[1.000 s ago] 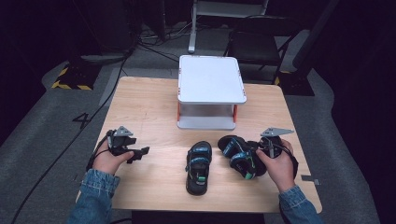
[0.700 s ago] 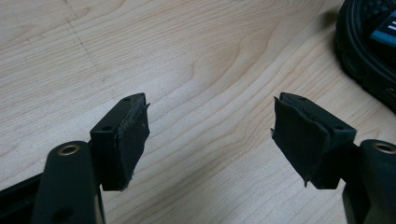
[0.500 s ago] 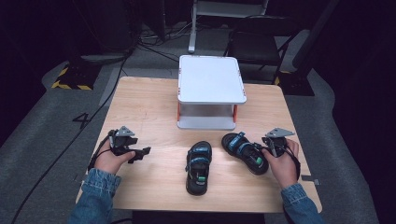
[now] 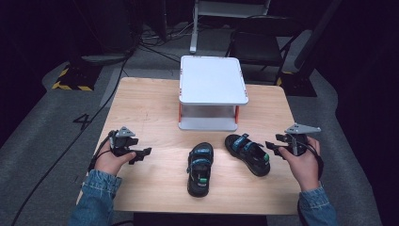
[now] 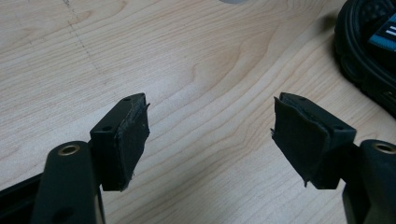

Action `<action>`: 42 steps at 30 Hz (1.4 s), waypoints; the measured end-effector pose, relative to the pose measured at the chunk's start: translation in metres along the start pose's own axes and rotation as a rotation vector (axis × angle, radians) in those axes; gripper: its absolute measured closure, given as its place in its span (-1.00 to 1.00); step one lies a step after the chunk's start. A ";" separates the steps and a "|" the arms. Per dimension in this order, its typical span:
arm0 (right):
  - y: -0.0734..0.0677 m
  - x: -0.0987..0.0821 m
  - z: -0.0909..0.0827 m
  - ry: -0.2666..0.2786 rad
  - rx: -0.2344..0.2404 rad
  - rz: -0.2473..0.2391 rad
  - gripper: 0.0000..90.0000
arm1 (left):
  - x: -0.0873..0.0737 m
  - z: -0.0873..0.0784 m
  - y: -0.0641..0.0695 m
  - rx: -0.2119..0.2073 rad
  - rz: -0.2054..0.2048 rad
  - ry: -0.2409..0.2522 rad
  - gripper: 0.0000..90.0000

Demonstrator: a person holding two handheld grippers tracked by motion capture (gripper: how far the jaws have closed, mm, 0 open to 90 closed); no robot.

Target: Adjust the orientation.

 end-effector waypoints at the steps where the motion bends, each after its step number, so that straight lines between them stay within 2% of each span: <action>1: -0.005 0.002 -0.007 -0.018 0.019 -0.015 -0.02 | 0.001 0.000 0.000 0.003 0.005 -0.004 -0.40; 2: -0.009 0.002 -0.010 -0.040 0.039 -0.025 -0.02 | 0.002 0.001 0.000 0.004 0.004 -0.004 -0.40; 5: -0.026 -0.002 -0.015 -0.132 0.136 -0.077 0.09 | 0.008 0.005 0.002 -0.009 0.017 -0.002 -0.40; 6: -0.031 -0.005 -0.014 -0.174 0.152 -0.089 0.21 | 0.009 0.007 0.003 -0.012 0.019 -0.001 -0.40; 8: -0.035 -0.010 -0.010 -0.223 0.136 -0.122 0.49 | 0.012 0.009 0.004 -0.016 0.030 -0.002 -0.40; 9: -0.035 -0.012 -0.010 -0.242 0.127 -0.122 0.55 | 0.012 0.010 0.005 -0.025 0.034 -0.003 -0.40; 10: -0.037 -0.013 -0.011 -0.240 0.126 -0.105 0.63 | 0.013 0.011 0.006 -0.029 0.037 -0.004 -0.40; 13: -0.039 -0.013 -0.013 -0.231 0.115 -0.112 0.71 | 0.015 0.013 0.005 -0.026 0.039 -0.007 -0.40; 14: -0.044 -0.012 -0.014 -0.211 0.139 -0.115 0.79 | 0.015 0.015 0.005 -0.028 0.038 -0.005 -0.40; 16: -0.048 -0.011 -0.014 -0.207 0.156 -0.121 0.81 | 0.016 0.016 0.005 -0.031 0.032 -0.002 -0.40; 20: -0.070 -0.009 -0.017 -0.204 0.240 -0.152 0.85 | 0.017 0.017 0.006 -0.035 0.035 -0.003 -0.40; 21: -0.082 -0.008 -0.018 -0.217 0.272 -0.182 0.85 | 0.018 0.017 0.006 -0.032 0.034 -0.002 -0.40; 23: -0.089 -0.010 -0.017 -0.243 0.296 -0.197 0.85 | 0.018 0.018 0.006 -0.036 0.040 -0.004 -0.40; 26: -0.105 -0.018 -0.014 -0.312 0.354 -0.225 0.84 | 0.021 0.019 0.006 -0.041 0.050 -0.002 -0.40; 28: -0.110 -0.020 -0.012 -0.323 0.367 -0.235 0.83 | 0.022 0.020 0.007 -0.042 0.055 -0.003 -0.40; 29: -0.111 -0.020 -0.012 -0.330 0.361 -0.238 0.80 | 0.023 0.021 0.008 -0.047 0.055 -0.001 -0.40; 30: -0.110 -0.020 -0.013 -0.344 0.334 -0.251 0.74 | 0.023 0.022 0.008 -0.047 0.059 -0.006 -0.40; 31: -0.108 -0.020 -0.015 -0.337 0.331 -0.246 0.64 | 0.023 0.023 0.009 -0.049 0.051 -0.005 -0.40; 33: -0.102 -0.016 -0.019 -0.287 0.316 -0.221 0.42 | 0.024 0.023 0.008 -0.046 0.051 -0.004 -0.40; 35: -0.092 -0.008 -0.021 -0.176 0.230 -0.203 0.17 | 0.024 0.024 0.008 -0.049 0.055 -0.002 -0.40; 37: -0.082 -0.005 -0.020 -0.139 0.139 -0.225 0.09 | 0.023 0.025 0.008 -0.044 0.056 -0.008 -0.40; 38: -0.077 -0.006 -0.017 -0.147 0.086 -0.245 0.06 | 0.023 0.025 0.008 -0.042 0.054 -0.008 -0.40; 40: -0.071 -0.009 -0.008 -0.149 0.063 -0.258 0.06 | 0.022 0.025 0.008 -0.044 0.048 -0.010 -0.40; 42: -0.069 -0.015 0.006 -0.176 0.045 -0.278 0.10 | 0.022 0.024 0.008 -0.039 0.048 -0.012 -0.40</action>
Point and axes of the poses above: each handheld gripper's, and its own axes: z roughly forward along the jaws, x roughly out of its top, y roughly to its right, the point moved 4 cm from there along z, roughly forward along the jaws, and after that the axes turned 7 degrees about z, right-handed, at the moved point
